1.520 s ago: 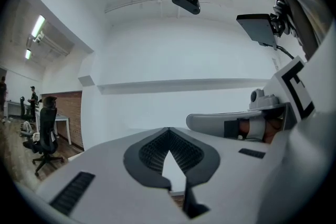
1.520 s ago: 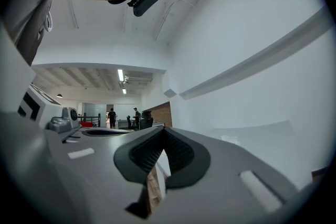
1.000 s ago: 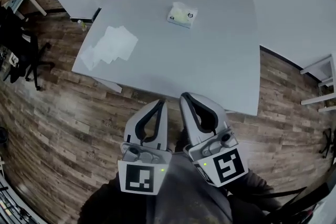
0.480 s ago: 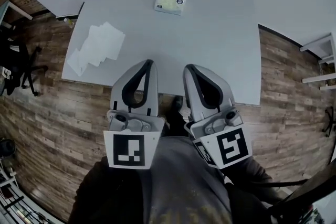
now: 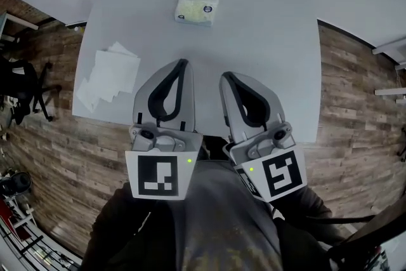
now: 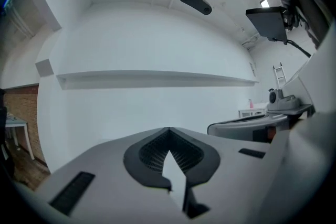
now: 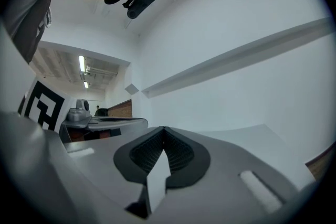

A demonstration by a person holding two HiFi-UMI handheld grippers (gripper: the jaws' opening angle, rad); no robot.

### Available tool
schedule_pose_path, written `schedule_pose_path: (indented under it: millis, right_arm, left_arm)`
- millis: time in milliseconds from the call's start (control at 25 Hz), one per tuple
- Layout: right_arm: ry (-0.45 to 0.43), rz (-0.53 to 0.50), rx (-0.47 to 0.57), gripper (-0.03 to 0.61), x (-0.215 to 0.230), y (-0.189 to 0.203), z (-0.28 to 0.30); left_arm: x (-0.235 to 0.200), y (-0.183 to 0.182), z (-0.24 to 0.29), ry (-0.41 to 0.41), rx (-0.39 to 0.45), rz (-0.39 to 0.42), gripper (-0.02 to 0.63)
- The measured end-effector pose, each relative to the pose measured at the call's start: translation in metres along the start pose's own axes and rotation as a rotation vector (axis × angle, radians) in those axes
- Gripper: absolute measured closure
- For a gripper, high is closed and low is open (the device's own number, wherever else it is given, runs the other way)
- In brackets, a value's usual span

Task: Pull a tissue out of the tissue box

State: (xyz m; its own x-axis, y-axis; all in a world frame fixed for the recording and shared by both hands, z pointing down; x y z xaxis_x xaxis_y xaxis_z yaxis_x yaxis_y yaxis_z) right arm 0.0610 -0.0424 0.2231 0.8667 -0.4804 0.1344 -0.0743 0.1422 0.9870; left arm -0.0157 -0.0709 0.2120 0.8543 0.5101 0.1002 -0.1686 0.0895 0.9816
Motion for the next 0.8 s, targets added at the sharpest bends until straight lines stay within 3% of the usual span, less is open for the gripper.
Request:
schedule_pose_path:
  millis: [280, 480, 800]
  right_arm:
    - [-0.038, -0.004, 0.014, 0.577, 0.019, -0.016, 0.027]
    - [-0.029, 0.001, 0.029, 0.577, 0.031, -0.024, 0.044]
    - [0.045, 0.002, -0.054, 0.577, 0.059, 0.007, 0.101]
  left_arm:
    - [-0.014, -0.018, 0.026, -0.041, -0.012, -0.002, 0.615]
    - [-0.021, -0.021, 0.044, -0.026, -0.026, 0.017, 0.615]
    - [-0.051, 0.020, 0.105, 0.070, -0.078, -0.051, 0.615]
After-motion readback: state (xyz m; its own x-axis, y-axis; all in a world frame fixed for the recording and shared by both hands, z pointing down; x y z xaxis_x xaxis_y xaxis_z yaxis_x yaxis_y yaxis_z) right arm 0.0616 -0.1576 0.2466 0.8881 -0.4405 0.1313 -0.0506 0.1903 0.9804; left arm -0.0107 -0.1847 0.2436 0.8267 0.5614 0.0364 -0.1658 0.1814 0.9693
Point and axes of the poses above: the fingertips, and each gripper's own axes: z forward along the fingers, x to its right, y out of its underside, the point moved 2 cm from there along -z, backward along the fingers, and after that the axes turned 5 degrees about -x, right-handed, at the moved point
